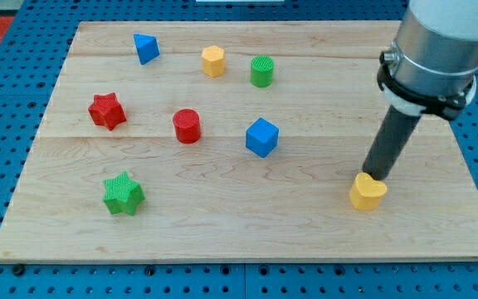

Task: Push the cube left above the heart

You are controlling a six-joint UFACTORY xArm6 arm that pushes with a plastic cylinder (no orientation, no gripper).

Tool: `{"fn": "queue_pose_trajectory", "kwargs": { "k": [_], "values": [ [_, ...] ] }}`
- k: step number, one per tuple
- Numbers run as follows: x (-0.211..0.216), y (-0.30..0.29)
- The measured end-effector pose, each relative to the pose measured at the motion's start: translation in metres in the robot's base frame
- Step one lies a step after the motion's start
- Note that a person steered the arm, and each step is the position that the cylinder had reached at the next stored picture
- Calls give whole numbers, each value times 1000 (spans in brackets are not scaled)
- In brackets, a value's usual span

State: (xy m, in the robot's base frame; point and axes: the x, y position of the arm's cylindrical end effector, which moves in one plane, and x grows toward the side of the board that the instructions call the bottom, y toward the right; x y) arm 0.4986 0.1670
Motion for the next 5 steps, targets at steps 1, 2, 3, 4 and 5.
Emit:
{"fn": "queue_pose_trajectory", "kwargs": {
  "k": [1, 2, 3, 4, 5],
  "values": [
    [-6, -12],
    [16, -23],
    [9, -22],
    [-43, -78],
    [-81, -160]
  ]
}}
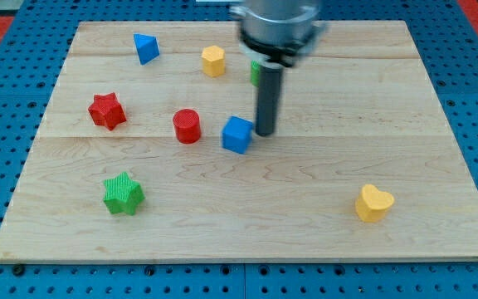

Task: Push the cube left above the heart

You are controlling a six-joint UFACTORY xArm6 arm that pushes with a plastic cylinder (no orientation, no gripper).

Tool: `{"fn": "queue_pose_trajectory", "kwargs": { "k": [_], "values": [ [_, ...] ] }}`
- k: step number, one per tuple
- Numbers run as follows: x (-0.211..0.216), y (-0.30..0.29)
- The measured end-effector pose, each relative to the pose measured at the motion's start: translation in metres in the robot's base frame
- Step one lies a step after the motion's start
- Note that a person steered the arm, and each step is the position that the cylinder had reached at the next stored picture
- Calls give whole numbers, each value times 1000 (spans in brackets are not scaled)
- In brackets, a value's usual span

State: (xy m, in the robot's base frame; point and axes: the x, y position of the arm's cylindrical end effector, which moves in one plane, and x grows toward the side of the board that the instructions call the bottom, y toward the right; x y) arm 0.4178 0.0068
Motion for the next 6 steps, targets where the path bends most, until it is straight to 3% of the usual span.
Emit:
{"fn": "queue_pose_trajectory", "kwargs": {
  "k": [1, 2, 3, 4, 5, 6],
  "values": [
    [-30, -1],
    [1, -69],
    [42, -10],
    [43, 56],
    [51, 47],
    [89, 36]
  ]
}}
